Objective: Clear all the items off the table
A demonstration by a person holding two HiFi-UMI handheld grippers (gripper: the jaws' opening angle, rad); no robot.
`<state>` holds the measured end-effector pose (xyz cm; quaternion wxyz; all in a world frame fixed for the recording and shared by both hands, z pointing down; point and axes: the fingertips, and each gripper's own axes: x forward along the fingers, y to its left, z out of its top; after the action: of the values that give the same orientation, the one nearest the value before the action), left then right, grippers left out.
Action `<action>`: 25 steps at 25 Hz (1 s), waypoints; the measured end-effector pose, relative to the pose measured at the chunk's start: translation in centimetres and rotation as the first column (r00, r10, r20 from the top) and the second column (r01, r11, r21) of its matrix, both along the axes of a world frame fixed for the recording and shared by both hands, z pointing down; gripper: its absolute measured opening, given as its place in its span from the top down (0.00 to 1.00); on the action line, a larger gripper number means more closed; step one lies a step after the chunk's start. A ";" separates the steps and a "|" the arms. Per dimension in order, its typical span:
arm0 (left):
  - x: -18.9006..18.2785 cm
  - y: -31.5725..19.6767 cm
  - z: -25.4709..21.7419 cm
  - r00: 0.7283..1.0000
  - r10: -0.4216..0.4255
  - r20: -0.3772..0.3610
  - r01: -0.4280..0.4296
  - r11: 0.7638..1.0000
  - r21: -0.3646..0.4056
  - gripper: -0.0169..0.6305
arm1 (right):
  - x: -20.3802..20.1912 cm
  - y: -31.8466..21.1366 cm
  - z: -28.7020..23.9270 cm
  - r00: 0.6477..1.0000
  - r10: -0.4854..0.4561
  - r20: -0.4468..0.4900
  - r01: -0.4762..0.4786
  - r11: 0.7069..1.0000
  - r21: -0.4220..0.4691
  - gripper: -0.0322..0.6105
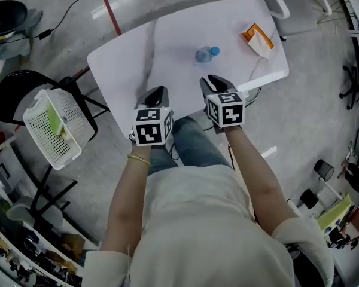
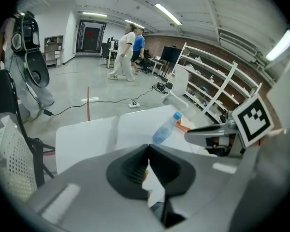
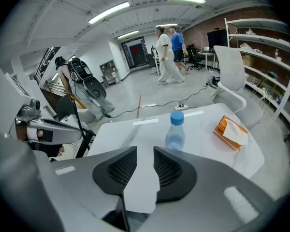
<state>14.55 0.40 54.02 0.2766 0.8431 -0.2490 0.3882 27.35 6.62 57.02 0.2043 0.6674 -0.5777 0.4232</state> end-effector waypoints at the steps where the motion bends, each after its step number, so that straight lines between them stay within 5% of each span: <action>1: 0.3 0.0 0.5 1.000 -0.001 0.003 0.001 1.000 -0.005 0.96 | 0.4 0.1 0.7 1.000 0.003 0.000 -0.003 1.000 -0.008 0.78; 13: 1.6 0.3 5.5 0.998 -0.007 0.066 0.011 0.998 -0.059 0.96 | 3.8 -0.4 9.0 1.000 0.024 0.000 -0.024 0.995 -0.094 0.53; 25: 3.2 0.6 9.4 0.996 -0.006 0.090 0.014 0.996 -0.090 0.96 | 6.2 -2.4 15.4 0.999 0.013 -0.039 -0.017 0.994 -0.111 0.40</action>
<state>17.72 1.00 63.37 0.3052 0.8101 -0.2475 0.4352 33.60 4.22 72.46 0.2488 0.6672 -0.5443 0.4434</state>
